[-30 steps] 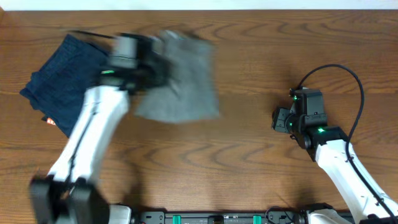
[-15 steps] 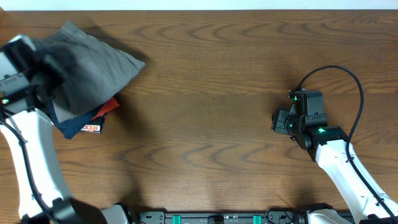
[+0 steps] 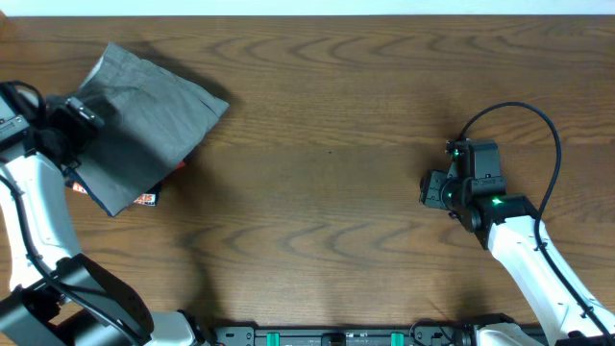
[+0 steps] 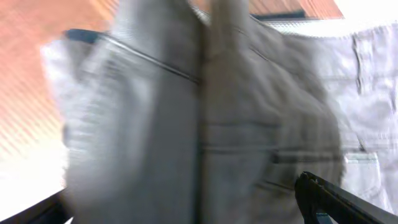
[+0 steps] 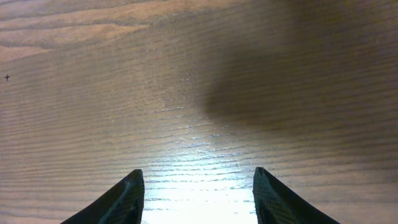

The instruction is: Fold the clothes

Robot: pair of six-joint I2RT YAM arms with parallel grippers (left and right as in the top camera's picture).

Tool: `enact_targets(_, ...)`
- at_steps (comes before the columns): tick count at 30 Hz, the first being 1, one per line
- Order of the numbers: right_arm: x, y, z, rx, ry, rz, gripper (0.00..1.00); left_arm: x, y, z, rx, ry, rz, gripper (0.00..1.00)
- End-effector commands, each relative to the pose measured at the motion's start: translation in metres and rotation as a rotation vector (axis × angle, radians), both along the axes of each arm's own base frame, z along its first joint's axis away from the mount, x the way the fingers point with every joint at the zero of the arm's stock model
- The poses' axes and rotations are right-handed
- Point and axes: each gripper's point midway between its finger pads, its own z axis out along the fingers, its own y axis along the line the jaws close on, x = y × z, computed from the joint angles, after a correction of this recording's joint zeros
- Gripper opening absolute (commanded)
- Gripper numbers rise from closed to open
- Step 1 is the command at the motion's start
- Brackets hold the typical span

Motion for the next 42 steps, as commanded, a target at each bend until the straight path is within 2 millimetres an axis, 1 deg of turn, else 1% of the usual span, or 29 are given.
enact_targets(1, 0.004, -0.001, 0.007, -0.004, -0.022, 0.013, 0.58, -0.015, 0.021, 0.033, 0.016, -0.074, 0.137, 0.98)
enact_targets(3, 0.006, 0.000, 0.008, -0.004, -0.031, 0.015, 0.59, -0.025, 0.028, 0.047, 0.013, -0.110, 0.203, 0.98)
enact_targets(6, 0.009, 0.000, 0.010, -0.002, -0.048, 0.014, 0.62, -0.029, 0.019, 0.072, 0.012, -0.179, 0.190, 0.98)
enact_targets(8, 0.011, 0.001, 0.012, 0.003, -0.055, 0.018, 0.64, -0.024, 0.002, 0.087, 0.018, -0.216, 0.139, 0.98)
enact_targets(9, 0.012, 0.007, 0.014, 0.015, -0.061, 0.070, 0.66, -0.021, -0.008, 0.093, 0.030, -0.227, 0.104, 0.98)
enact_targets(10, 0.012, 0.012, 0.016, 0.027, -0.066, 0.109, 0.70, -0.016, -0.020, 0.097, 0.045, -0.233, 0.059, 0.98)
enact_targets(11, 0.014, 0.016, 0.019, 0.041, -0.070, 0.144, 0.73, -0.008, -0.038, 0.101, 0.063, -0.236, -0.010, 0.98)
enact_targets(12, 0.016, 0.017, 0.021, 0.045, -0.071, 0.152, 0.74, -0.002, -0.054, 0.102, 0.078, -0.233, -0.074, 0.98)
enact_targets(13, 0.018, 0.016, 0.024, 0.042, -0.070, 0.153, 0.74, 0.005, -0.072, 0.101, 0.088, -0.226, -0.142, 0.98)
enact_targets(15, 0.024, 0.014, 0.033, 0.032, -0.074, 0.160, 0.78, 0.014, -0.114, 0.094, 0.091, -0.194, -0.284, 0.98)
enact_targets(17, 0.029, 0.011, 0.046, 0.022, -0.084, 0.169, 0.89, 0.015, -0.155, 0.083, 0.078, -0.142, -0.411, 0.98)
enact_targets(18, 0.032, 0.010, 0.053, 0.018, -0.089, 0.169, 0.96, 0.011, -0.178, 0.075, 0.063, -0.103, -0.476, 0.98)
enact_targets(19, 0.034, 0.008, 0.060, 0.016, -0.092, 0.167, 0.99, 0.006, -0.196, 0.068, 0.053, -0.067, -0.532, 0.98)
enact_targets(21, 0.036, 0.006, 0.073, 0.015, -0.090, 0.164, 0.99, -0.011, -0.226, 0.054, 0.048, 0.023, -0.636, 0.98)
enact_targets(23, 0.032, 0.005, 0.083, 0.024, -0.069, 0.160, 0.99, -0.036, -0.244, 0.039, 0.038, 0.139, -0.690, 0.98)
enact_targets(25, 0.024, 0.002, 0.089, 0.036, -0.034, 0.136, 0.99, -0.064, -0.255, 0.027, 0.021, 0.261, -0.733, 0.99)
enact_targets(26, 0.020, 0.001, 0.091, 0.041, -0.026, 0.126, 0.99, -0.075, -0.259, 0.023, 0.017, 0.305, -0.759, 0.88)
enact_targets(27, 0.015, 0.001, 0.093, 0.045, -0.021, 0.116, 0.99, -0.085, -0.261, 0.022, 0.014, 0.339, -0.783, 0.81)
enact_targets(28, 0.011, 0.000, 0.095, 0.044, -0.019, 0.110, 0.99, -0.094, -0.264, 0.021, 0.016, 0.359, -0.805, 0.77)
enact_targets(31, 0.000, -0.001, 0.105, 0.051, -0.048, 0.101, 0.99, -0.107, -0.266, 0.030, 0.064, 0.303, -0.822, 0.77)
enact_targets(34, -0.016, -0.003, 0.118, 0.057, -0.119, 0.074, 0.99, -0.119, -0.259, 0.049, 0.156, 0.149, -0.776, 0.78)
enact_targets(36, -0.028, -0.005, 0.124, 0.043, -0.167, 0.063, 0.99, -0.128, -0.256, 0.060, 0.213, 0.050, -0.767, 0.96)
enact_targets(39, -0.053, -0.019, 0.130, -0.016, -0.263, -0.023, 0.99, -0.152, -0.246, 0.074, 0.300, -0.121, -0.721, 0.98)
enact_targets(42, -0.071, -0.029, 0.134, -0.038, -0.367, -0.082, 0.99, -0.170, -0.243, 0.081, 0.319, -0.271, -0.709, 0.98)
